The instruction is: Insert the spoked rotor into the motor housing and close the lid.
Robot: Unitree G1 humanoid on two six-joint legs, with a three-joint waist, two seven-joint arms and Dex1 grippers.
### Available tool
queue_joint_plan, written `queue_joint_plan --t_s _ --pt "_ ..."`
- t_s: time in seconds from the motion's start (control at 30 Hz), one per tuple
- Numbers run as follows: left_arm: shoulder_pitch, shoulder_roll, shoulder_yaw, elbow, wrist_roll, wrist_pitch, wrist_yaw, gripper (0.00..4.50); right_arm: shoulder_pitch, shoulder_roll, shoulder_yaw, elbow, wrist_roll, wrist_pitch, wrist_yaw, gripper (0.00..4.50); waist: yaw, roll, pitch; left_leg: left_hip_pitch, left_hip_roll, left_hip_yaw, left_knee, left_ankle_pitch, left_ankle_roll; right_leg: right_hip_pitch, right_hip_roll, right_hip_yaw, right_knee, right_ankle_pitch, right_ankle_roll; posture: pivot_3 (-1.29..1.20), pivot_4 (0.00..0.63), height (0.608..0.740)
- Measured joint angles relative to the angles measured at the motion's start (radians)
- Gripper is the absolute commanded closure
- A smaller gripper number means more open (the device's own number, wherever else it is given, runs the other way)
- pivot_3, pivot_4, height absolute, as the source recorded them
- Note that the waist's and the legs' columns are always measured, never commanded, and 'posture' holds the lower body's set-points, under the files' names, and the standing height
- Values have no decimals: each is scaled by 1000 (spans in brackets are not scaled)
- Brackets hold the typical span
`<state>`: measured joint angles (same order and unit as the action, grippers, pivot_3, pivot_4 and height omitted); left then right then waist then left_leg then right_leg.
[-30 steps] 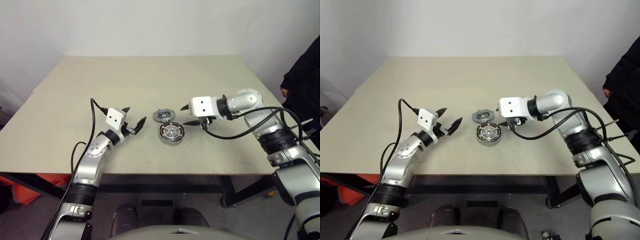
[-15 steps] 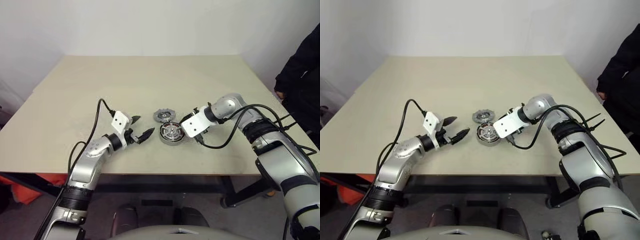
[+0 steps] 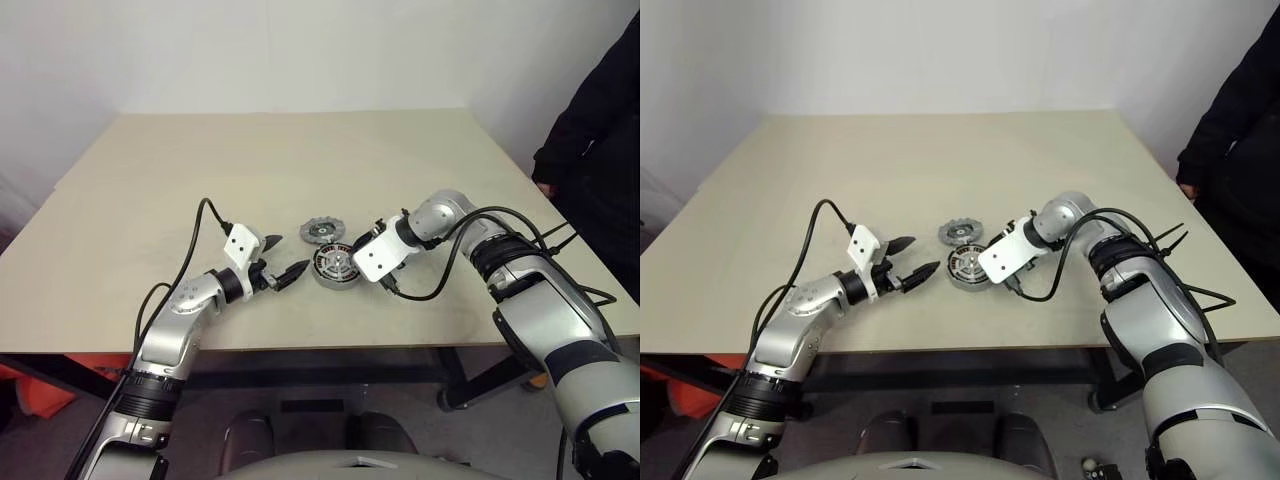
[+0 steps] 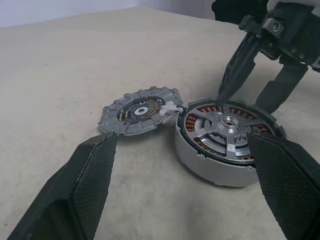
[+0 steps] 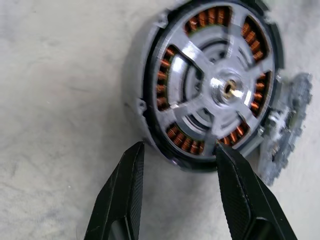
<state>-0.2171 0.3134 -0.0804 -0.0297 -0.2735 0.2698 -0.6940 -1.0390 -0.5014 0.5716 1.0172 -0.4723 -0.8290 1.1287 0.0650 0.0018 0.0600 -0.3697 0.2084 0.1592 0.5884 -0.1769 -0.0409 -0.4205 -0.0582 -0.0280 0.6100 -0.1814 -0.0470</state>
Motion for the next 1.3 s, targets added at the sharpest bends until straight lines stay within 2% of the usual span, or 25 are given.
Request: queue_joint_plan --t_s 0.07,0.13,0.2,0.37,0.73,0.83,0.93,1.13,1.3 --pt "0 0 0 1 3 -1 0 144 -8 3 3 10 -9 -12 -2 2044 0 0 0 0 0 0 0 0 0 0 0 0 0 0 0 0 0 740" --pt "0 -1 0 3 5 -2 1 144 -14 7 4 19 -18 -18 -7 2424 0 0 0 0 0 0 0 0 0 0 0 0 0 0 0 0 0 740" --pt "0 -1 0 6 7 -3 2 144 -19 9 4 23 -22 -29 -13 2895 -1 0 0 0 0 0 0 0 0 0 0 0 0 0 0 0 0 740" --pt "3 -4 0 8 11 -14 11 144 -32 21 9 32 -33 -50 -24 4444 -6 0 0 1 1 0 1 0 0 1 0 0 1 0 0 0 0 740" --pt "9 -6 0 13 23 -31 24 144 -32 28 9 52 -47 -26 -68 4488 -21 0 0 -1 1 0 7 -1 1 1 0 0 3 -1 2 0 0 740" --pt "9 -7 0 19 28 -33 27 144 -32 28 -5 48 -30 16 -35 4488 -20 0 1 -1 1 0 8 -1 1 1 0 0 4 -1 2 0 0 740" --pt "9 -8 0 22 33 -33 28 144 -24 17 -27 -11 42 89 73 4488 -20 -1 2 -2 1 0 8 -1 2 0 0 0 5 0 0 0 0 740" --pt "9 -13 0 23 37 -35 32 144 47 -23 -64 -237 153 246 220 4488 -16 -1 2 -4 1 0 8 -4 6 -1 0 0 4 0 -1 0 0 740" --pt "11 -15 0 23 40 -35 40 144 92 -14 -63 -302 153 365 214 4488 -16 -1 2 -5 1 0 9 -4 6 -2 0 0 4 0 -1 0 0 740"
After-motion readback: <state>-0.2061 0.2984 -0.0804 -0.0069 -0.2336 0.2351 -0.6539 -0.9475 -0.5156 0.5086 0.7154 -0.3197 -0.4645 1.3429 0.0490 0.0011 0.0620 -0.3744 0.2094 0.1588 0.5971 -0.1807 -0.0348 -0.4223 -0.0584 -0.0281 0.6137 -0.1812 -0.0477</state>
